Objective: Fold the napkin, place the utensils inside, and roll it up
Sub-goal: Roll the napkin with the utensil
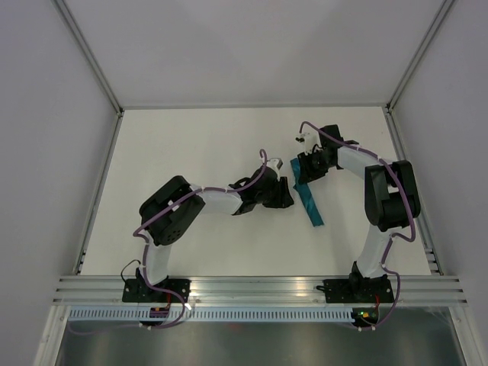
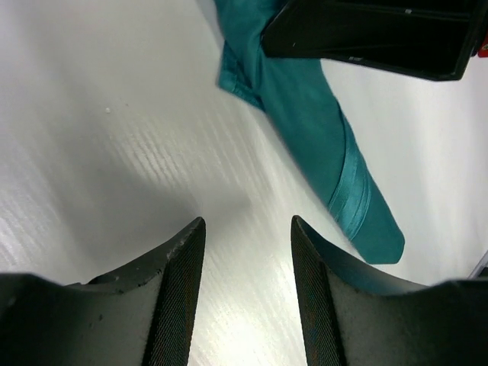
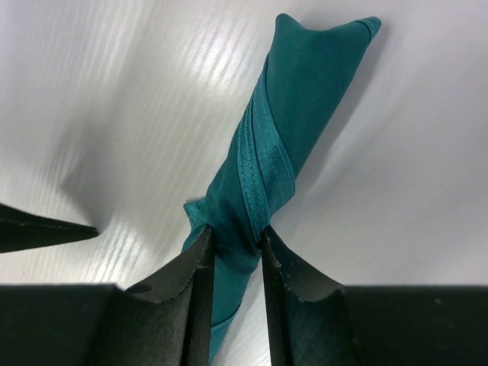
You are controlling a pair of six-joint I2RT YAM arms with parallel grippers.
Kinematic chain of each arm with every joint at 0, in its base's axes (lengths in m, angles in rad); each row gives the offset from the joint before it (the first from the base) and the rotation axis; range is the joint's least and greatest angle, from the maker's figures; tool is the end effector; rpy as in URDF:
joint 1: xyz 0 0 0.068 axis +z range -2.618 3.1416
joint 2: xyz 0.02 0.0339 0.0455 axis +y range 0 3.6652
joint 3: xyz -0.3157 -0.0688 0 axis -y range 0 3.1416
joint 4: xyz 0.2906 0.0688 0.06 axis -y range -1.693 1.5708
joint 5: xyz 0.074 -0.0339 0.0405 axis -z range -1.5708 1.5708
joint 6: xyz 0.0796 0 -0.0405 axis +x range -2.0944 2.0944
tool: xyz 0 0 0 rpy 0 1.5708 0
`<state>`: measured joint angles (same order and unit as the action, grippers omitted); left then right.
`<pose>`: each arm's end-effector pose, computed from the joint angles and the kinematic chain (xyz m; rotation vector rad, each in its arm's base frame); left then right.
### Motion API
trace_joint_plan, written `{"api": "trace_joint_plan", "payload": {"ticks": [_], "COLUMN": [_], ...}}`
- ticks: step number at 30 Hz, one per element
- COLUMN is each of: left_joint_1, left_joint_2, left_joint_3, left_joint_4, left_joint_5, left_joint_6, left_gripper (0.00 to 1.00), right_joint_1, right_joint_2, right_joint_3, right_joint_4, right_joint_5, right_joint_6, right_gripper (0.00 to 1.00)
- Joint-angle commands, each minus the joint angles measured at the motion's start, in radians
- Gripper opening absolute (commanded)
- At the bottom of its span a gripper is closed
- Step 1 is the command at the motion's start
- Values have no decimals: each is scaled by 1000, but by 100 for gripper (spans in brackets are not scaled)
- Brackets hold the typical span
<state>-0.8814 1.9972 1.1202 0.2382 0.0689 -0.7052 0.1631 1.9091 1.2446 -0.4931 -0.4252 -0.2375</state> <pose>0.3174 -0.3937 0.1244 0.2503 2.3654 -0.9099 0.4381 0.1054 0.1452 -0.6479 2.5856 0.5536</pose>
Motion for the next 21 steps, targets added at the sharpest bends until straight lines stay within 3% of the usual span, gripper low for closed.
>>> {"api": "trace_joint_plan", "payload": {"ticks": [1, 11, 21], "left_joint_1": [5, 19, 48], "left_joint_2": [-51, -133, -199], "left_joint_3": [-17, -51, -60], "left_joint_4": [-33, -76, -112], "left_joint_5": [-43, -64, -77], "left_joint_6": [42, 73, 107], "left_gripper": [54, 53, 53], "right_joint_1": [9, 92, 141], "right_joint_2": [-5, 4, 142], "right_joint_3": [-31, -20, 127], "right_joint_4": [68, 142, 116], "right_joint_5": [248, 572, 724], "right_joint_6": [27, 86, 205], "right_gripper": [28, 23, 23]}}
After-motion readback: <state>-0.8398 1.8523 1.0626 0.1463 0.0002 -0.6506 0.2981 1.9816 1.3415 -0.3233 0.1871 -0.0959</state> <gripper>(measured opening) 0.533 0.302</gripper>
